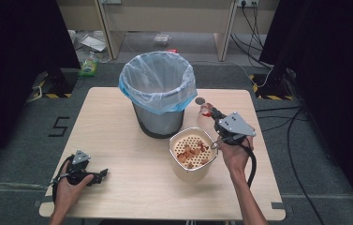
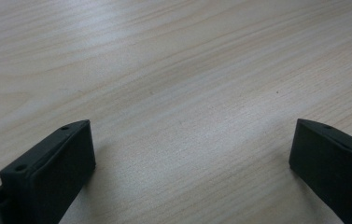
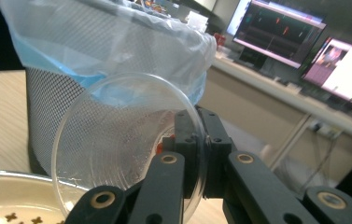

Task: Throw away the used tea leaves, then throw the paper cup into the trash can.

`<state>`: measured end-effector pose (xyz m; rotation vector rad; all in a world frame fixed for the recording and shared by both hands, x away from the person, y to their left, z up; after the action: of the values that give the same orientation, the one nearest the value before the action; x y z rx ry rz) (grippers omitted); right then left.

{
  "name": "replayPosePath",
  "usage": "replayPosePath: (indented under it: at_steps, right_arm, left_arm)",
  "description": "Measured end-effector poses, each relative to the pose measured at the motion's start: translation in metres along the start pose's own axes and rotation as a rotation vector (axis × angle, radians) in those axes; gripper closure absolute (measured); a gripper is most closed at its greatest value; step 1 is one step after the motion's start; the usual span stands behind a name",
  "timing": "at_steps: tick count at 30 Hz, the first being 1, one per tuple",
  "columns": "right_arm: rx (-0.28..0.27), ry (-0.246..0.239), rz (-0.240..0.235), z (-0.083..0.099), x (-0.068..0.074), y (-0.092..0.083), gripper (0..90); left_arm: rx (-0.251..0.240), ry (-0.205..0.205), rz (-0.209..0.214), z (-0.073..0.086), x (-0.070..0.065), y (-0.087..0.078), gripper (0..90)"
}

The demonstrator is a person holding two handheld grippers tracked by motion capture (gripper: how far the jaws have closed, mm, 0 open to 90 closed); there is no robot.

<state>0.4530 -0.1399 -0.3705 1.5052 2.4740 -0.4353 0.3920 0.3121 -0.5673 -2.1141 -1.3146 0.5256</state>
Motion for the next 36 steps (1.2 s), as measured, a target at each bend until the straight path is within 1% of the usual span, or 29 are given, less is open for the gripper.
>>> replayPosePath:
  at_steps: [1,2,3,4,12,13,18,19,20,21,23,24,26,28,29,32,33,34,36]
  right_arm:
    - [0.000,0.000,0.000,0.000,0.000,0.000,88.0]
    - [0.006,0.023,-0.007,0.000,-0.005,0.001,88.0]
    - [0.006,0.023,-0.007,0.000,-0.005,0.001,88.0]
    - [0.014,0.030,-0.008,-0.001,-0.008,0.002,88.0]
    - [0.043,0.093,-0.033,-0.014,-0.030,0.008,87.9]
    - [0.047,0.113,-0.037,-0.016,-0.033,0.009,87.9]
    - [0.058,0.149,-0.041,-0.028,-0.051,0.012,87.9]
    - [0.054,0.169,-0.041,-0.033,-0.057,0.013,87.9]
    - [0.054,0.169,-0.041,-0.033,-0.057,0.013,87.9]
    - [0.050,0.170,-0.041,-0.037,-0.060,0.014,87.9]
    - [0.043,0.187,-0.039,-0.043,-0.065,0.014,87.9]
    - [0.043,0.184,-0.033,-0.050,-0.069,0.016,87.9]
    - [0.042,0.181,-0.028,-0.053,-0.071,0.017,87.9]
    - [0.033,0.203,-0.029,-0.060,-0.075,0.019,87.8]
    - [0.028,0.206,-0.029,-0.063,-0.077,0.021,87.9]
    - [0.024,0.200,-0.027,-0.074,-0.079,0.025,87.8]
    - [0.018,0.189,-0.026,-0.082,-0.080,0.028,87.7]
    - [0.018,0.189,-0.026,-0.082,-0.080,0.028,87.7]
    - [0.016,0.188,-0.030,-0.089,-0.079,0.031,87.7]
  left_arm:
    - [0.000,0.000,0.000,0.000,0.000,0.000,0.0]
    - [-0.001,0.000,0.000,0.000,0.000,0.000,0.0]
    - [0.000,-0.001,0.000,0.000,0.000,0.000,0.0]
    - [0.000,-0.001,0.000,0.000,0.000,0.000,0.0]
    - [0.001,0.000,0.000,0.000,0.000,0.000,0.0]
    - [0.001,0.000,0.000,0.000,0.000,0.000,0.0]
    - [0.001,0.000,0.000,0.000,0.000,0.000,0.0]
    - [0.001,0.000,0.000,0.000,0.000,0.000,0.0]
    - [0.001,0.000,0.000,0.000,0.000,0.000,0.0]
    - [0.001,0.000,0.000,0.000,0.000,0.000,0.0]
    - [0.001,0.000,0.001,0.000,0.000,0.000,0.0]
    - [0.001,0.000,0.000,0.000,0.000,0.000,0.0]
    - [0.001,0.000,0.000,0.000,0.000,0.000,0.0]
    - [0.000,-0.002,0.000,0.000,0.000,0.000,0.0]
    - [0.001,0.001,0.000,0.000,0.000,0.000,0.0]
    - [0.001,0.000,0.000,0.000,0.000,0.000,0.0]
    - [0.000,0.000,0.000,0.000,0.000,0.000,0.0]
    - [0.001,0.001,0.000,0.000,0.000,0.000,0.0]
    - [0.001,0.000,0.000,0.000,0.000,0.000,0.0]
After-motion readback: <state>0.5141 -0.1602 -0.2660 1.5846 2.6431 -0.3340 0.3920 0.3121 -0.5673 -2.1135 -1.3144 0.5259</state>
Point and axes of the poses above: each handheld gripper's, and its own axes: y roughly forward along the jaws, z roughly out of its underside, x roughly to its left, the point moved 6 cm from there along y, roughly forward along the jaws, and after that the axes turned 2 degrees about -x, right-handed, at the moved point
